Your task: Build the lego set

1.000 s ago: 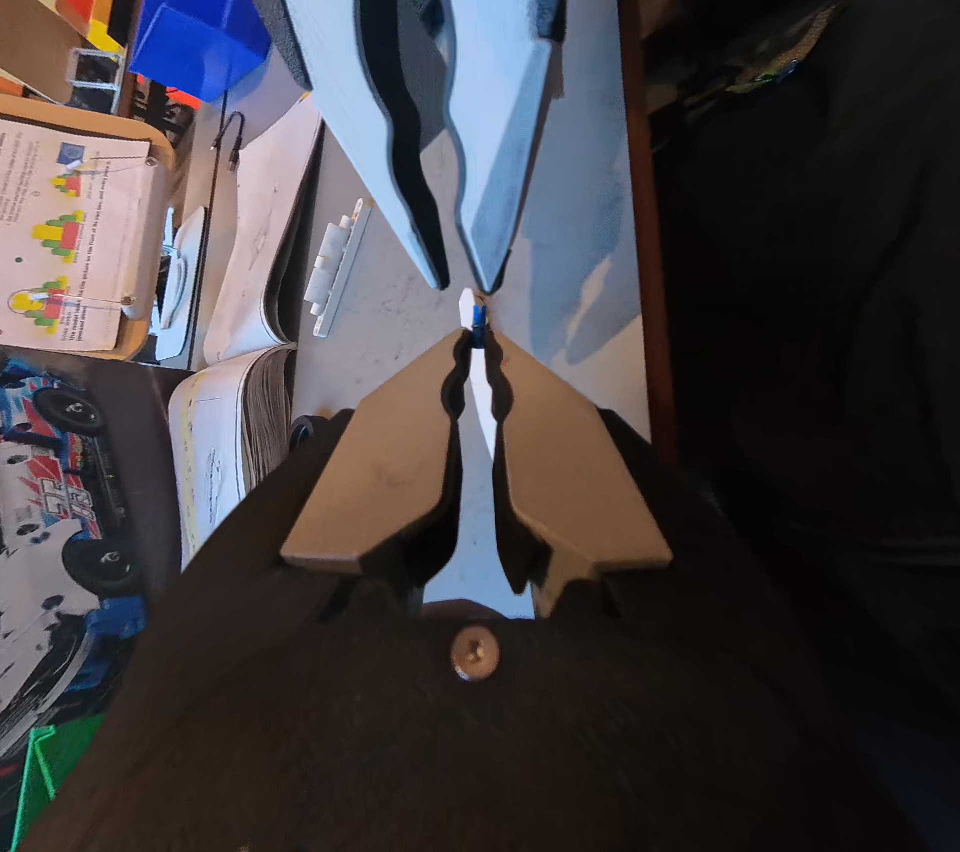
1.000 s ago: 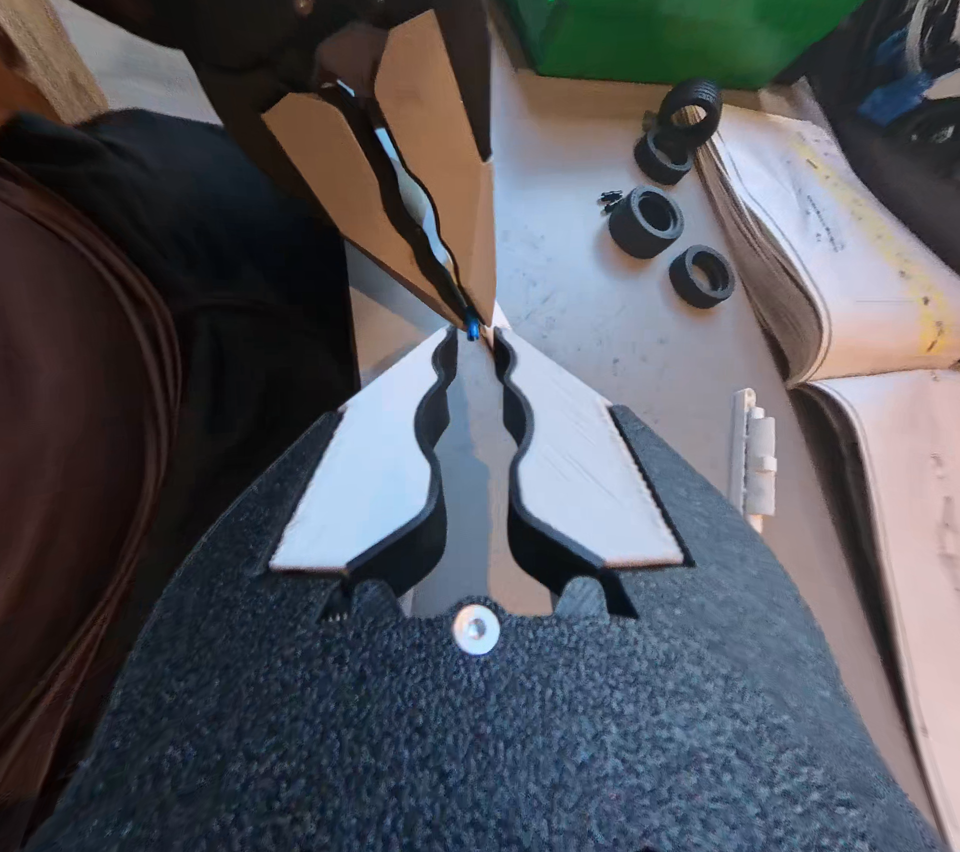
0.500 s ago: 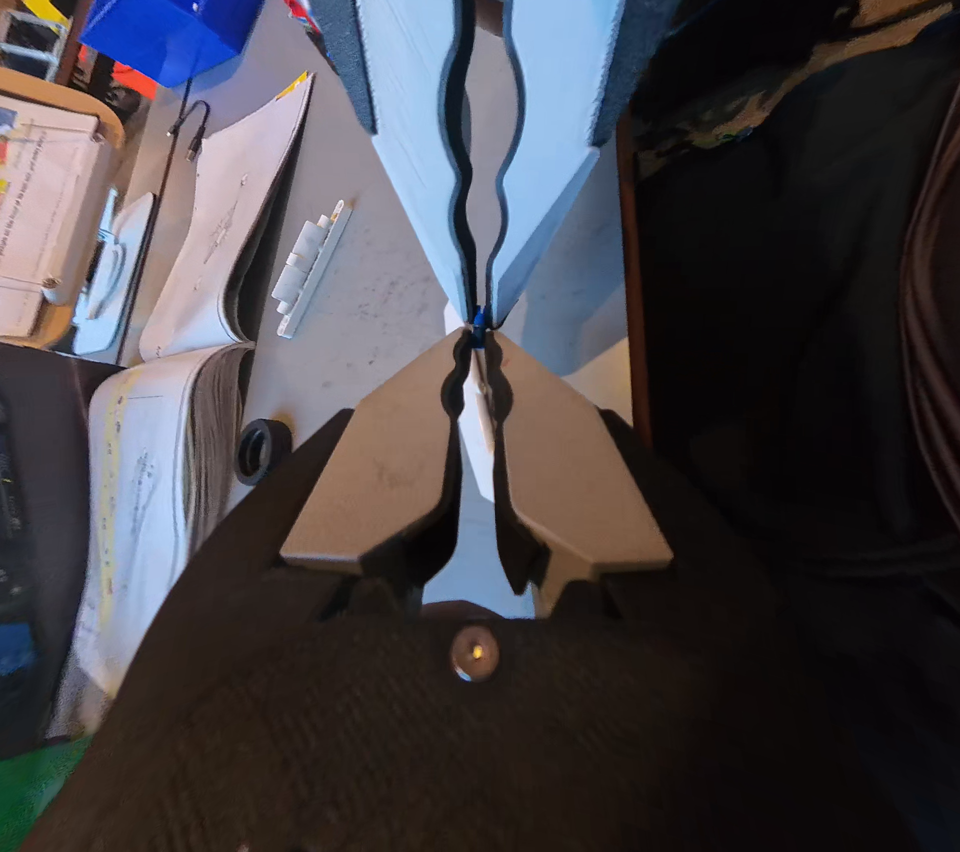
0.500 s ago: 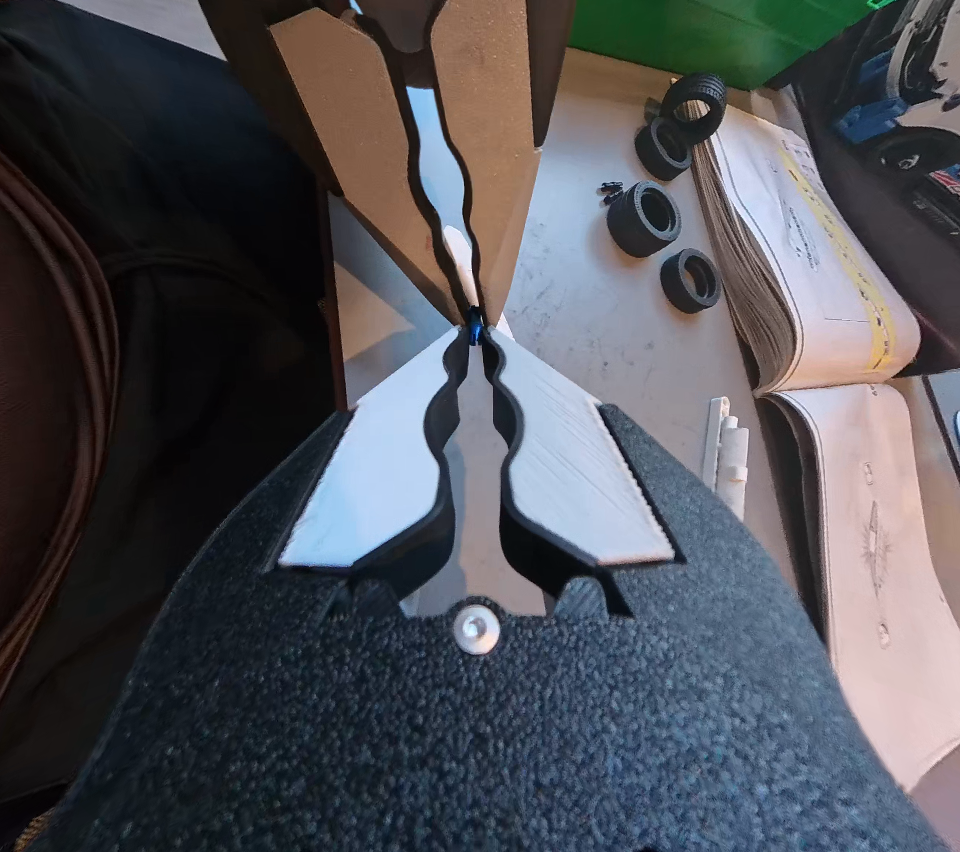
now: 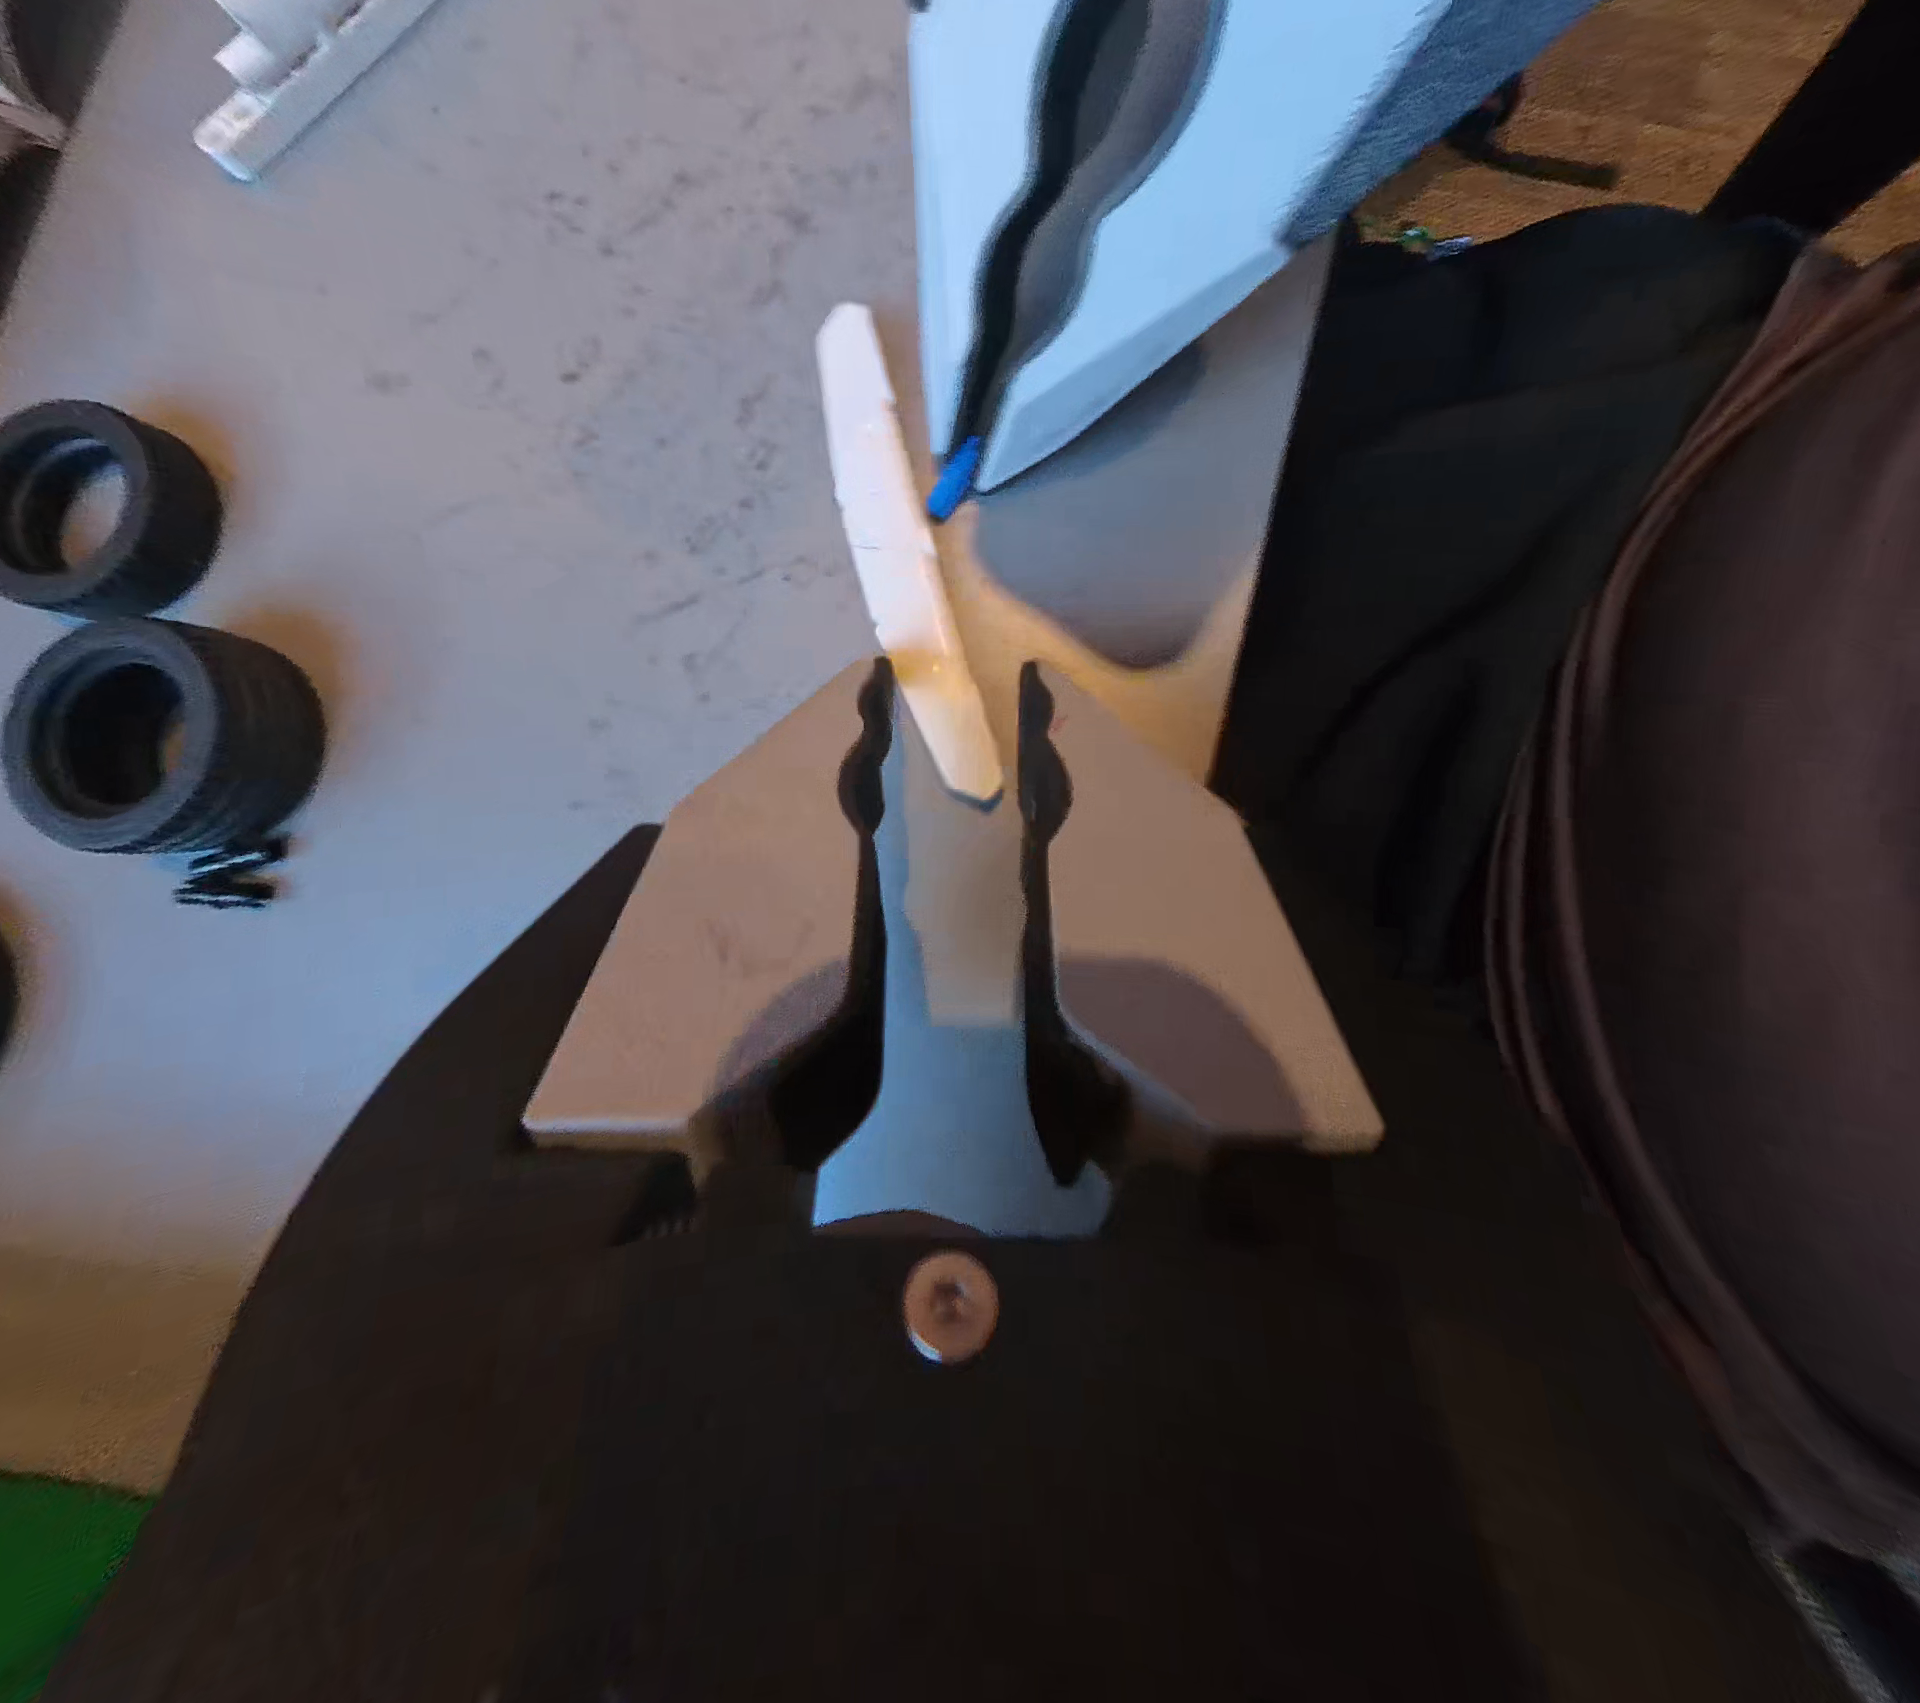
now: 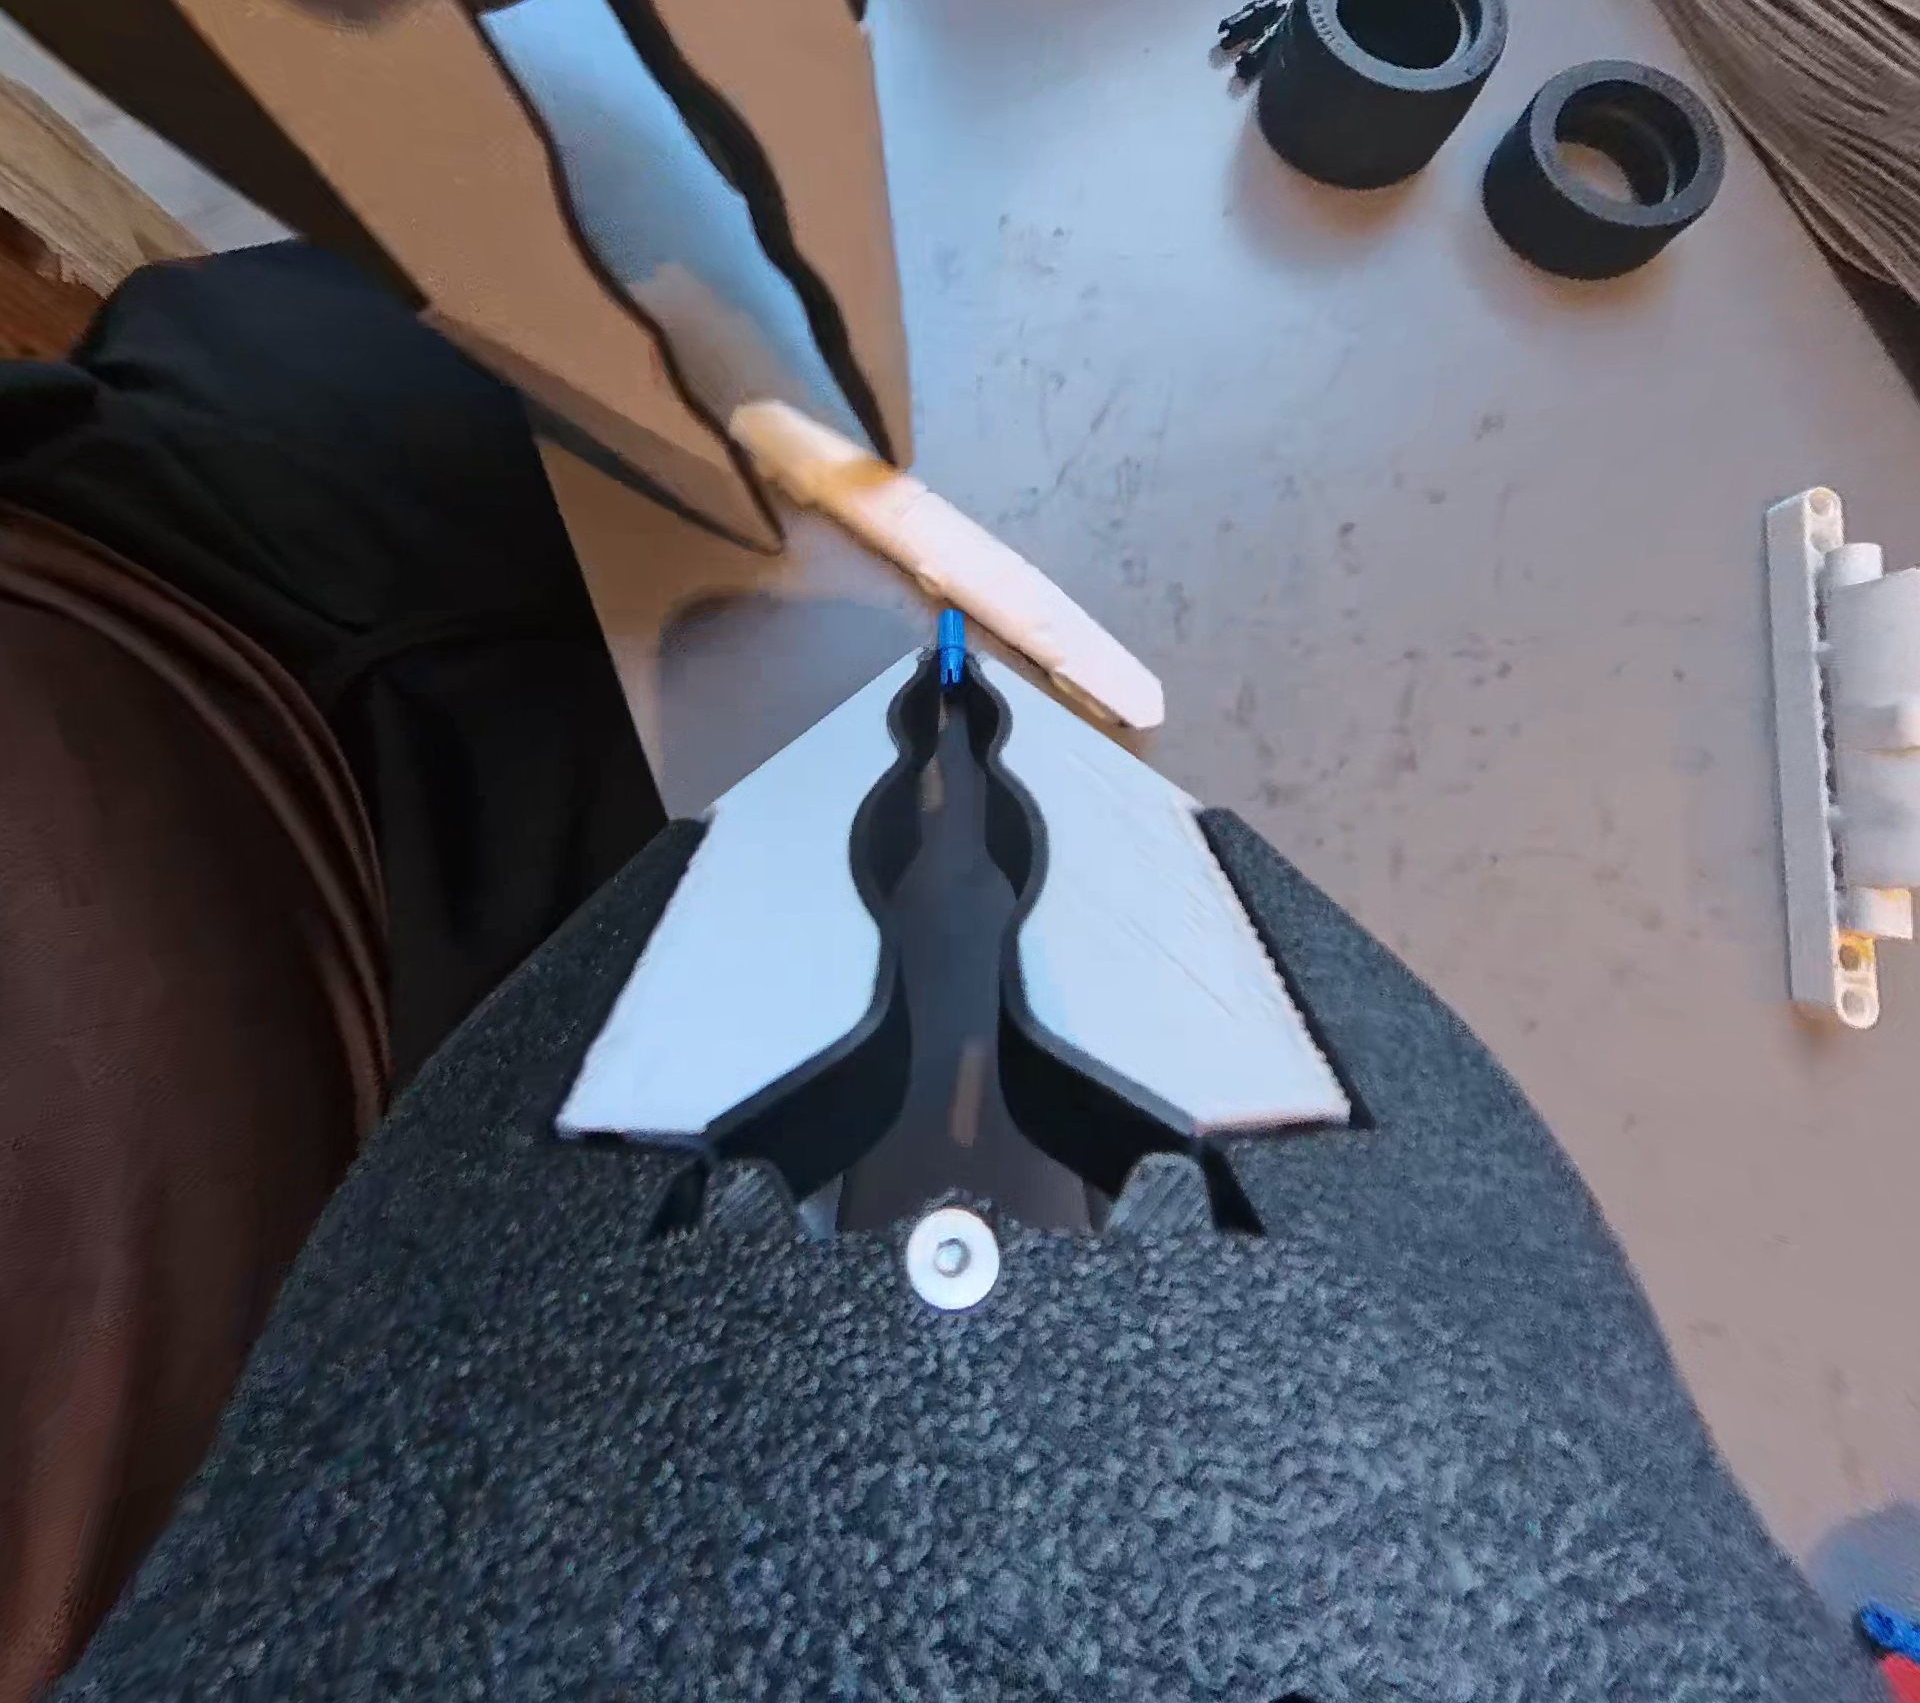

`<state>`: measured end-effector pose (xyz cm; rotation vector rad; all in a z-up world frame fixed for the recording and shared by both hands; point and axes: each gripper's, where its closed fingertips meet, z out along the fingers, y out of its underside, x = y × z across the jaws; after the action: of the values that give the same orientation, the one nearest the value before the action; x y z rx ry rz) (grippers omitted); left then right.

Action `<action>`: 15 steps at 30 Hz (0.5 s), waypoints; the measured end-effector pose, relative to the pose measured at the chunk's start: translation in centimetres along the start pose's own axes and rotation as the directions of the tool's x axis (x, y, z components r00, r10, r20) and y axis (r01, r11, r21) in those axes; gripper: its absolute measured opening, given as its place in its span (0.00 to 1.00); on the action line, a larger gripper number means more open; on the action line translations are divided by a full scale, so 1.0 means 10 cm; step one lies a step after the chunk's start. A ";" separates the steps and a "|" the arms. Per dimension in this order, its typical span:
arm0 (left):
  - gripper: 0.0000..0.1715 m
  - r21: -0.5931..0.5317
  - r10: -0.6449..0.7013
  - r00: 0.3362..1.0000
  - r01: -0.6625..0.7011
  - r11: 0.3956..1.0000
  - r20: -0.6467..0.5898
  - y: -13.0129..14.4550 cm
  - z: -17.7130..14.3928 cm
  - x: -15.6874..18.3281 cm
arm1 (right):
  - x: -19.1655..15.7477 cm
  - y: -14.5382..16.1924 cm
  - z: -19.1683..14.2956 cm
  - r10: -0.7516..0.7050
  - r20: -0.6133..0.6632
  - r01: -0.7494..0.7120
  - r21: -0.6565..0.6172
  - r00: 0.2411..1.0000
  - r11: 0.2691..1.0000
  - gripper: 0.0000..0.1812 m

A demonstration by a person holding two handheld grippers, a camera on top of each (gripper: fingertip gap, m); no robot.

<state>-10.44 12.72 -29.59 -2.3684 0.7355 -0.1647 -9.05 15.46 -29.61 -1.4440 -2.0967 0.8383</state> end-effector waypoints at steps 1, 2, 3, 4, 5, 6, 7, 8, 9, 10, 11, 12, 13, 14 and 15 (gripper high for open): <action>0.13 0.007 -0.009 1.000 0.009 1.000 -0.022 0.00 0.00 0.06 | 0.00 -0.01 0.01 -0.008 0.001 0.008 0.002 1.000 1.000 0.02; 0.13 0.020 -0.017 0.998 0.018 1.000 -0.054 -0.02 0.00 0.13 | 0.02 -0.02 0.02 -0.016 -0.002 0.016 0.003 1.000 1.000 0.02; 0.12 0.029 -0.029 0.997 0.031 0.999 -0.076 -0.03 -0.01 0.18 | 0.03 -0.02 0.02 -0.022 -0.006 0.022 0.002 1.000 1.000 0.02; 0.12 0.026 -0.033 0.997 0.035 0.999 -0.071 -0.02 -0.01 0.17 | 0.03 -0.02 0.02 -0.025 -0.002 0.025 0.001 1.000 1.000 0.02; 0.12 0.021 -0.025 0.998 0.026 0.999 -0.054 0.00 -0.02 0.14 | 0.02 -0.02 0.01 -0.033 0.004 0.033 -0.002 0.999 0.999 0.02; 0.12 0.025 -0.015 0.999 0.016 1.000 -0.042 0.00 -0.04 0.11 | 0.02 -0.01 0.00 -0.049 0.006 0.049 -0.004 0.999 0.999 0.02; 0.12 0.043 -0.012 0.999 0.013 0.999 -0.039 -0.02 -0.07 0.08 | 0.01 0.01 -0.01 -0.065 0.008 0.065 -0.008 0.998 0.998 0.02; 0.12 0.060 -0.012 0.999 0.015 0.998 -0.042 -0.04 -0.12 0.05 | 0.01 0.02 -0.03 -0.071 0.006 0.071 -0.013 0.997 0.997 0.02; 0.12 0.070 -0.013 0.999 0.016 0.997 -0.048 -0.06 -0.16 0.02 | 0.03 0.04 -0.05 -0.069 0.001 0.069 -0.020 0.998 0.997 0.02; 0.13 0.075 -0.012 0.998 0.016 0.997 -0.056 -0.08 -0.20 -0.01 | 0.04 0.05 -0.07 -0.059 0.001 0.059 -0.022 0.998 0.998 0.02; 0.14 0.073 -0.011 0.998 0.016 0.997 -0.067 -0.09 -0.23 -0.05 | 0.03 0.05 -0.09 -0.041 0.009 0.041 -0.017 0.999 0.999 0.02; 0.15 0.062 -0.008 0.998 0.012 0.998 -0.068 -0.09 -0.24 -0.10 | 0.01 0.05 -0.11 -0.018 0.028 0.018 -0.009 0.999 1.000 0.02; 0.14 0.049 0.003 0.998 0.000 0.999 -0.066 -0.10 -0.22 -0.13 | -0.02 0.04 -0.12 0.003 0.049 -0.003 -0.004 0.999 1.000 0.02; 0.15 0.037 0.026 0.997 -0.023 0.999 -0.070 -0.11 -0.19 -0.15 | -0.05 0.04 -0.12 0.015 0.064 -0.015 -0.001 0.998 1.000 0.02; 0.13 0.019 0.051 0.997 -0.050 0.999 -0.065 -0.10 -0.14 -0.17 | -0.07 0.03 -0.12 0.021 0.077 -0.021 0.002 0.997 1.000 0.02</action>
<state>-11.78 13.55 -27.75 -2.3351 0.8211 -0.2274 -7.83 15.15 -28.97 -1.4558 -2.1395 0.9186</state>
